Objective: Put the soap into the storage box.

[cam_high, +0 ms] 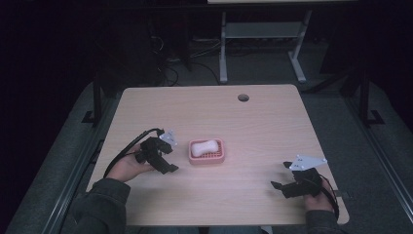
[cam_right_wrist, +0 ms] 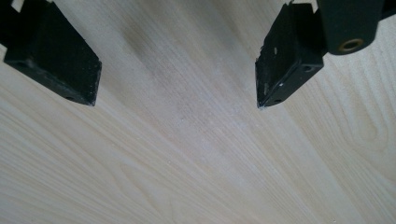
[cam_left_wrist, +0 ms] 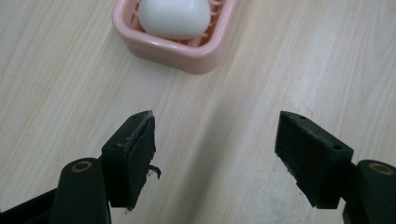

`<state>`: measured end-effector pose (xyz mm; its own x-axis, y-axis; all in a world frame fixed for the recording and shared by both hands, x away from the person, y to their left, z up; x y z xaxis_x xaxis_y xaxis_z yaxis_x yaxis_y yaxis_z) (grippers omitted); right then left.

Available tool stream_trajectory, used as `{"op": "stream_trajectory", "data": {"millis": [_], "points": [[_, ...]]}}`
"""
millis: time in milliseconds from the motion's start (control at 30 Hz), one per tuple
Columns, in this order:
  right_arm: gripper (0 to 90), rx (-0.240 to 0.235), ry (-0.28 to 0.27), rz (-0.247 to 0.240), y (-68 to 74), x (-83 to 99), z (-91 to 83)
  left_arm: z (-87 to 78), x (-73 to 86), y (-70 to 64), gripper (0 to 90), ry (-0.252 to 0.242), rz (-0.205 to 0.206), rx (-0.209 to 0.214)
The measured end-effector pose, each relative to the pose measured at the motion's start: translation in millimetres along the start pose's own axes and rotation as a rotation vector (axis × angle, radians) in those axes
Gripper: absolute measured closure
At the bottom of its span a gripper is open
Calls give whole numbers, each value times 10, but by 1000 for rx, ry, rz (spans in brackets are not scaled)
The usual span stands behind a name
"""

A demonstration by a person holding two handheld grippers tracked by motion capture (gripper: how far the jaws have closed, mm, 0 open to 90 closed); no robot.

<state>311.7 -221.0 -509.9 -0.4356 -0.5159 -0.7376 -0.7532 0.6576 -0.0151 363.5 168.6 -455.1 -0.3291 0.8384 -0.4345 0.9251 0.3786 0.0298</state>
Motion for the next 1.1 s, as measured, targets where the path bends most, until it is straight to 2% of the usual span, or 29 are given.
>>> {"op": "stream_trajectory", "data": {"millis": [433, 1100], "points": [[138, 5, -2, -1, -8, 1, -3, -42, 210, -24, 283, -4, -16, -5], [138, 13, -7, 3, -17, 11, -29, -80, 452, -104, 281, -23, -44, -17]]}}
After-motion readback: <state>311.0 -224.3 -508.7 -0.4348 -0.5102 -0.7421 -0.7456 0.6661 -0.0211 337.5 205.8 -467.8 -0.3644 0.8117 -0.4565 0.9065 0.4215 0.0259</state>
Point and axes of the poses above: each handheld gripper's, and its own axes: z roughly forward along the jaws, x roughly out of its underside, y roughly to its left, the point moved 7 cm from there along z, roughly forward along the jaws, and after that the axes turned 1 degree about -x, right-handed, at the moved point
